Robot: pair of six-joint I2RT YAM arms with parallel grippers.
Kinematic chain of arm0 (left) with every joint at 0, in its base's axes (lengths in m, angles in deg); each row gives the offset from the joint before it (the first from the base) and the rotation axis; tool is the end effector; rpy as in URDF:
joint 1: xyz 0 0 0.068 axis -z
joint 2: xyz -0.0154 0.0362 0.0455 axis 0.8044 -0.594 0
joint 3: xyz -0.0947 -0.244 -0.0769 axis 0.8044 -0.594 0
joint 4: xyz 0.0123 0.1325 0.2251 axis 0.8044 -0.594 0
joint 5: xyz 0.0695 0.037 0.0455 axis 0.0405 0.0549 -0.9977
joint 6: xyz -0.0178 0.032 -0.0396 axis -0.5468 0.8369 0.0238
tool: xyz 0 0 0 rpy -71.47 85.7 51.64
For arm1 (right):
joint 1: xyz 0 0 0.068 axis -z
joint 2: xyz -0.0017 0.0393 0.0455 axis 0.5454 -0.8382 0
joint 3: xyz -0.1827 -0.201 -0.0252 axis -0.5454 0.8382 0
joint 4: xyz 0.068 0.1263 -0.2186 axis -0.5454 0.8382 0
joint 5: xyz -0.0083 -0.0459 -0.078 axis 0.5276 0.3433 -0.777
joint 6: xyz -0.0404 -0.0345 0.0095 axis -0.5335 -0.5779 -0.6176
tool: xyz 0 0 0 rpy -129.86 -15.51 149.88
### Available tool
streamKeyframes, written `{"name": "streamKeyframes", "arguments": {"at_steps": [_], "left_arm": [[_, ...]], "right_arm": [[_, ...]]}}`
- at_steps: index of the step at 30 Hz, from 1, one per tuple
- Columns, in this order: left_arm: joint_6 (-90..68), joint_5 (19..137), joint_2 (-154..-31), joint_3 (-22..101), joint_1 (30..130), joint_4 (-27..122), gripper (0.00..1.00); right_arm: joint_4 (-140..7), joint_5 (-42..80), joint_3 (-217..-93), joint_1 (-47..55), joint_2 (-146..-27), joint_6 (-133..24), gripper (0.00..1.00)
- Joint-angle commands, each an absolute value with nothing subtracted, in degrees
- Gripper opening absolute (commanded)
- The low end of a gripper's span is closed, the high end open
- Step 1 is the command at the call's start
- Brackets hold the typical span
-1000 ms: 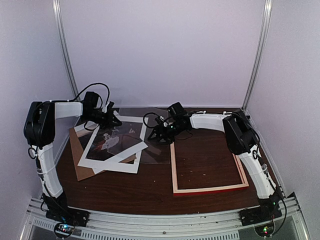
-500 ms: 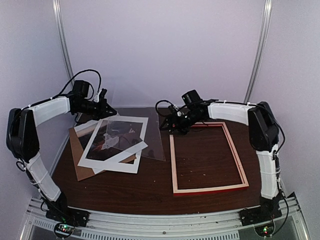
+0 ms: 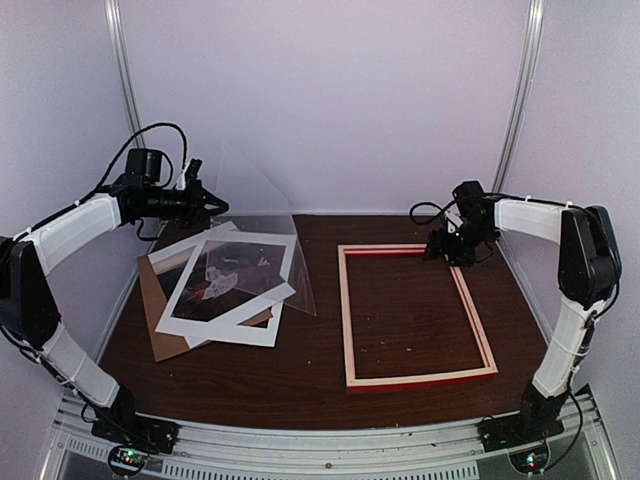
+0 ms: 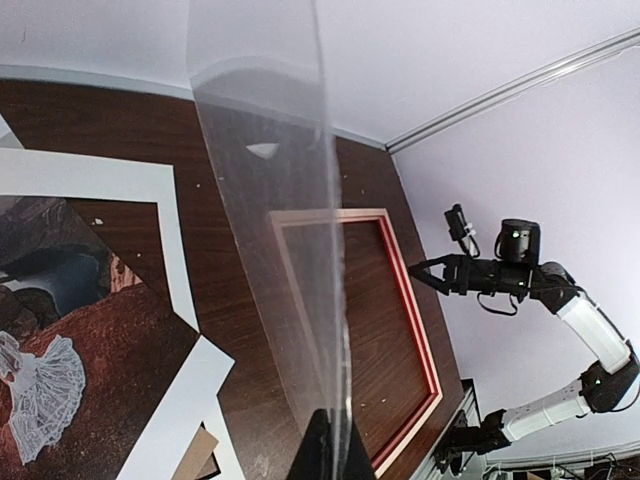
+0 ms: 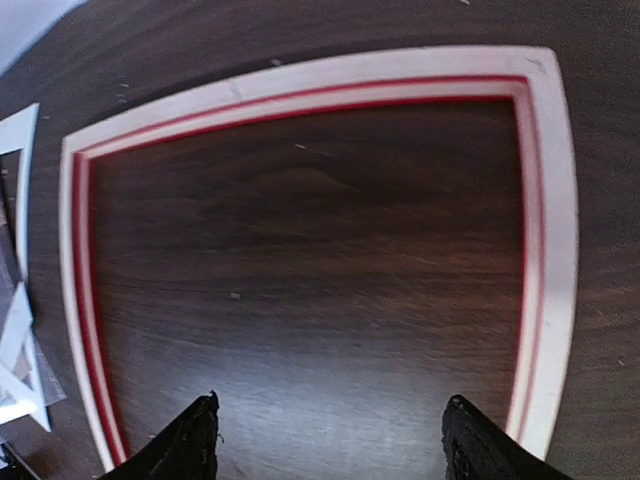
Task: Put the photo into the frame
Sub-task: Move the frame body to the center of the board.
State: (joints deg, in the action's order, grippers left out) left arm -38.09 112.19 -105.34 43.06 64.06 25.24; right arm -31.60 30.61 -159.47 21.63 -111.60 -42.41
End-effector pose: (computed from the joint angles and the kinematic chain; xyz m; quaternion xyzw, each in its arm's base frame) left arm 0.3385 -0.0873 0.3265 -0.0302 0.8368 -0.4748 0.2711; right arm 0.3810 0.0890 0.2192 0.0200 0.9560 0.2213 0.1914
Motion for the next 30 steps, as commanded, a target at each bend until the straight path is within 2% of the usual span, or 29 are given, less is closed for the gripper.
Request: {"name": "streamKeyframes", "arguments": {"at_steps": [1, 8, 18, 30], "left_arm": [[-39.6, 113.7, -101.0, 43.4, 65.0, 30.4, 0.00], [-40.0, 114.5, -98.4, 43.5, 66.4, 31.6, 0.00], [-41.1, 115.3, -98.5, 42.0, 67.9, 34.9, 0.00], [-42.5, 114.1, -100.6, 41.4, 69.4, 36.3, 0.00]], "right_arm": [[-24.4, 18.4, -157.7, 23.2, -109.6, -46.7, 0.75], [-21.8, 13.6, -154.2, 24.5, -109.5, -48.3, 0.71], [-23.3, 13.7, -149.2, 26.9, -108.8, -49.0, 0.63], [-27.8, 19.6, -144.9, 26.9, -109.4, -46.9, 0.42]]}}
